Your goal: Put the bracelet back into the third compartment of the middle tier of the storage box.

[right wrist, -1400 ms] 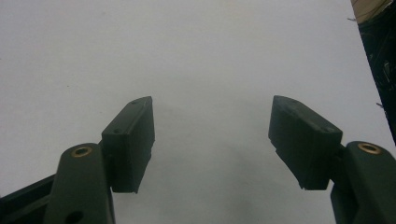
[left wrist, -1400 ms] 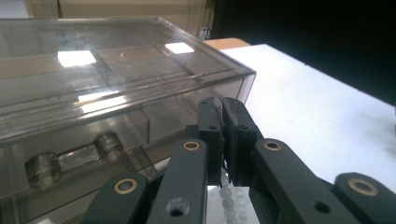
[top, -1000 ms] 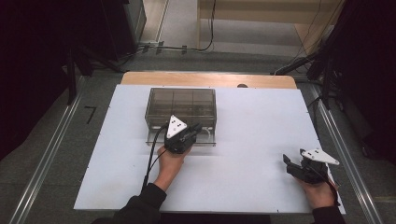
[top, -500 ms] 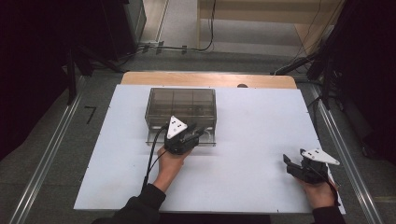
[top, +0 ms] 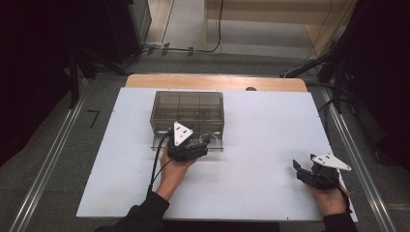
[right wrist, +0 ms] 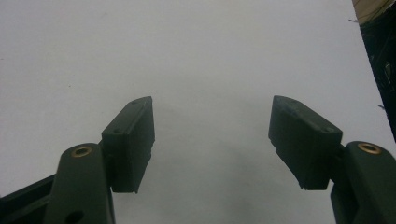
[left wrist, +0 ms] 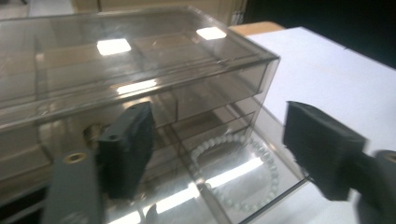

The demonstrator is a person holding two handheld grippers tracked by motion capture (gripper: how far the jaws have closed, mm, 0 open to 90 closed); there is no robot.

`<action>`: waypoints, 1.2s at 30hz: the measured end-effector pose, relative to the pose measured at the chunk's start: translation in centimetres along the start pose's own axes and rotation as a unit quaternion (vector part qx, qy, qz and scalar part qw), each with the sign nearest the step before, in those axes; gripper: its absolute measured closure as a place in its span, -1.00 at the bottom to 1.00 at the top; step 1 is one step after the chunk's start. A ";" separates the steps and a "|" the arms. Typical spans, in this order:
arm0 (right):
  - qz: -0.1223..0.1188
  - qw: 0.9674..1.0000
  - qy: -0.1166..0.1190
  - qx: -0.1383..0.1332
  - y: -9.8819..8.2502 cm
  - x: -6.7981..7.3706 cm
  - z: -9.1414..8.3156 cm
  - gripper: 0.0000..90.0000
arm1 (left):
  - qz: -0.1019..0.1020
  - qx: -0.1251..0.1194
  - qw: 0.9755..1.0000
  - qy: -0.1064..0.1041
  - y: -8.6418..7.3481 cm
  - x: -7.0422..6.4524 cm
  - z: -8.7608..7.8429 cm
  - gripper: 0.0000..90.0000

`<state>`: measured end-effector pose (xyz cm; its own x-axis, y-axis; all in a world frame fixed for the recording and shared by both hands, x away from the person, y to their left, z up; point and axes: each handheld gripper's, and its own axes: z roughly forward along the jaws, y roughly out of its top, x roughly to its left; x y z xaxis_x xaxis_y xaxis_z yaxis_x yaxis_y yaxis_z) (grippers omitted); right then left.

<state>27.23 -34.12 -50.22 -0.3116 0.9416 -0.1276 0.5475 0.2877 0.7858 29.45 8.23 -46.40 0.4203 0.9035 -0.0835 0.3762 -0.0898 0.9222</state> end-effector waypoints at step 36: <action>-0.003 1.000 0.000 -0.002 0.0 0.0 -0.1 -0.34 | -0.029 0.015 0.996 0.080 -2.6 5.1 -6.9 -0.67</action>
<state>27.15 -34.19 -50.13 -0.3148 0.9399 -0.1319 0.5424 0.2922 0.7877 24.96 15.93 -46.61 0.2604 0.9628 -0.0721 0.4217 -0.0463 0.9056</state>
